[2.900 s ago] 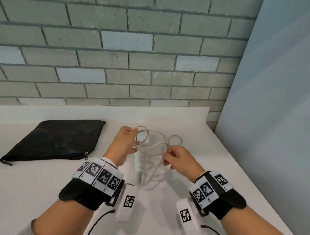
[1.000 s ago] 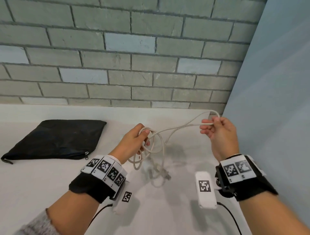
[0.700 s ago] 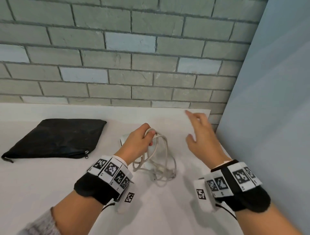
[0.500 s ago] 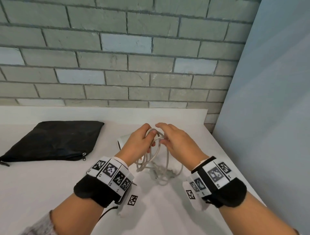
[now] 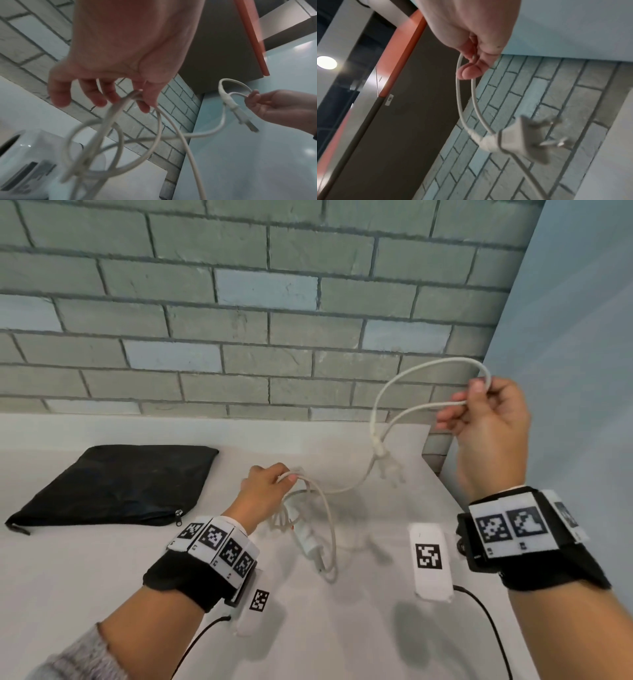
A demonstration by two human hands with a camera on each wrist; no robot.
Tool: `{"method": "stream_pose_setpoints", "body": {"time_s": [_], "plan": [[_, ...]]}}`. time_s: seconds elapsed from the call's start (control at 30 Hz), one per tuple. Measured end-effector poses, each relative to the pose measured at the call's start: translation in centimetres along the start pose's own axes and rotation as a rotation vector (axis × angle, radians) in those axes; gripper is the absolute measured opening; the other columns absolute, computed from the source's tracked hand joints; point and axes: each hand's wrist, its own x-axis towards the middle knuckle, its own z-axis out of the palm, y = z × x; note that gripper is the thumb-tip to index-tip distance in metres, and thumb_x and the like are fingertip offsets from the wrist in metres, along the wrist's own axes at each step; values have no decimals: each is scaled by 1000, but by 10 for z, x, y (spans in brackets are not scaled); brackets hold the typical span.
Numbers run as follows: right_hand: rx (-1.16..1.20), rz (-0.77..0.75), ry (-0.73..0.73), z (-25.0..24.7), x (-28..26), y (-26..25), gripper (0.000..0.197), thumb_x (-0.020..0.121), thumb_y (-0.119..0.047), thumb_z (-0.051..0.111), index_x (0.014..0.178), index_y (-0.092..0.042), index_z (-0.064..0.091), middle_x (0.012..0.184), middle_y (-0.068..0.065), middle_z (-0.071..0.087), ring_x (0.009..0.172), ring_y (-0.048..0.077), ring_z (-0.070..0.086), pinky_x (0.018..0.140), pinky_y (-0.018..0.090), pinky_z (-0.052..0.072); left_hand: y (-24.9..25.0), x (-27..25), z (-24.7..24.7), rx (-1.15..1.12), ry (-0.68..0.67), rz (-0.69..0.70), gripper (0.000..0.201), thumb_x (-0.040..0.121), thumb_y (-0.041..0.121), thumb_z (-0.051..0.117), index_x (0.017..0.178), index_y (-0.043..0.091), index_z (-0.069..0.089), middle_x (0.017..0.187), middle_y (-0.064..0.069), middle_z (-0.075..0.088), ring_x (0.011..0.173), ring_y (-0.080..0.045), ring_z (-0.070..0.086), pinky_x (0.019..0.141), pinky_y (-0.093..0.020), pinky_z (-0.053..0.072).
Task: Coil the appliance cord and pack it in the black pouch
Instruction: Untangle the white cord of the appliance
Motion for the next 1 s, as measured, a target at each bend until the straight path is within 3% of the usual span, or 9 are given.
{"method": "stream_pose_setpoints", "body": {"time_s": [0.07,0.3,0.4,0.47,0.63,0.73,0.83,0.9,1.0], "plan": [[-99,5,-50,-7,3,5,18,95,-9,40,80,-16,48,70,5,51,41,5,55,42,20,48,0,-2,-4,79,46,47,14,87,32,57,75,33,63,94,-6,40,93,-26,44,87,-29,39],[-501,116,-180,-33,-4,61,19,93,-2,40,86,-14,54,90,12,53,63,10,66,56,12,53,20,-8,-17,-47,134,342,20,79,11,67,98,15,72,77,5,45,74,-5,49,69,0,36],[-862,205,-493,-39,-6,75,35,87,10,41,110,-10,59,123,14,42,96,34,61,71,17,50,28,-14,-18,-132,119,456,27,78,5,66,94,26,71,79,6,46,77,4,50,76,-5,37],[-1127,155,-646,-37,-9,74,41,86,4,45,121,-14,56,134,11,39,109,30,52,85,21,39,29,-16,-16,-191,78,511,35,79,1,64,87,35,71,81,6,47,79,6,50,78,-8,39],[-935,18,-871,-2,-31,62,59,82,-23,64,135,-28,38,134,1,40,120,20,41,102,32,36,36,-25,-10,-277,-88,557,36,79,0,63,86,34,74,85,4,46,82,4,50,75,-9,41],[-860,129,-1025,13,-43,67,52,81,-23,66,129,-24,46,113,-3,48,93,10,53,86,20,42,43,-32,-9,-287,-191,565,28,81,-2,60,95,22,68,91,-2,44,85,7,49,78,-4,41],[-764,183,-858,13,-42,70,16,76,-17,71,88,-20,61,79,-1,58,62,9,52,60,16,40,40,-33,-10,-285,-242,434,25,86,-2,53,88,19,67,104,-3,42,100,-1,49,80,-5,44],[-686,245,-750,11,-39,72,19,72,-15,75,78,-17,57,75,8,64,54,16,56,53,19,44,37,-34,-11,-497,-368,199,20,89,5,46,86,12,65,106,-6,50,104,-15,55,74,-17,53],[-629,228,-662,12,-39,70,29,69,-15,77,73,-16,48,72,8,60,50,18,57,47,19,44,35,-37,-6,-585,-479,85,8,90,20,51,92,13,54,95,-12,57,73,-24,68,71,-35,55]]}}
